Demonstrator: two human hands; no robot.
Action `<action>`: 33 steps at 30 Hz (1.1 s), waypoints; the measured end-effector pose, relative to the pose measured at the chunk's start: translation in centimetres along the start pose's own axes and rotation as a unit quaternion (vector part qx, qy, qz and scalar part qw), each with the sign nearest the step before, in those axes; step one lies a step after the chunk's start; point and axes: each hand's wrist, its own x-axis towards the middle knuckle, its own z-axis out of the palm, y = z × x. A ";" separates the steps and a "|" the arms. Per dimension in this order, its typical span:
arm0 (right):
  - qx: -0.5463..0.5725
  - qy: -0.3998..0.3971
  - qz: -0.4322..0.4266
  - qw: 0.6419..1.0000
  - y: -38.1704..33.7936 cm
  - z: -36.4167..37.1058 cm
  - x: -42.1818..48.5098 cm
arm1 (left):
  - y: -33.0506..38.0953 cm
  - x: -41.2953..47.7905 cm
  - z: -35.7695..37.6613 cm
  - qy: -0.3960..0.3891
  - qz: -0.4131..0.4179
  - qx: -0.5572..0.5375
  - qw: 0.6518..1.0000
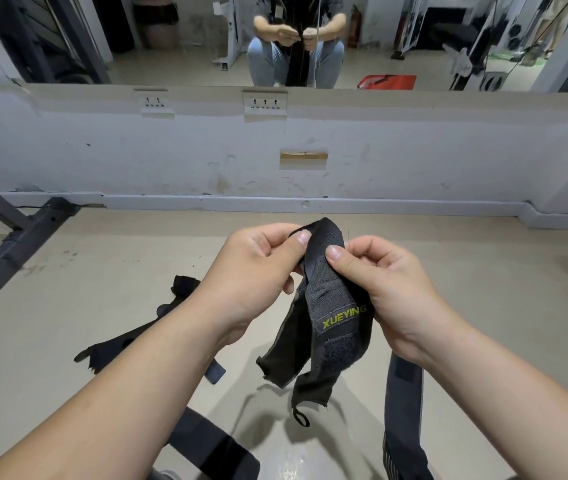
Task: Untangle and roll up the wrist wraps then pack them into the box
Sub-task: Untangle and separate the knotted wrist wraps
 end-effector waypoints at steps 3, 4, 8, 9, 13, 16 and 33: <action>-0.010 0.023 -0.006 1.000 0.1 0.2 0.1 | 0.0 -0.1 0.0 -0.007 0.006 0.012 1.000; -0.013 0.028 -0.010 0.999 0.2 0.2 0.1 | 0.0 -0.1 0.1 -0.009 0.007 0.018 1.000; -0.041 0.045 -0.051 0.997 0.4 0.1 0.2 | 0.1 -0.1 0.3 -0.013 -0.003 0.023 1.000; -0.056 0.056 -0.070 0.994 0.4 0.1 0.2 | 0.1 -0.1 0.4 -0.009 -0.007 0.025 1.000; -0.085 0.073 -0.134 0.985 0.3 0.2 0.0 | -0.2 0.0 0.9 0.049 -0.017 0.024 0.998; -0.087 0.053 -0.156 0.982 0.1 0.6 -0.3 | -0.1 0.1 1.2 0.081 -0.023 -0.011 0.996; -0.023 -0.019 -0.147 0.989 -1.3 0.4 -0.3 | -1.2 1.2 0.2 0.106 -0.028 -0.003 0.994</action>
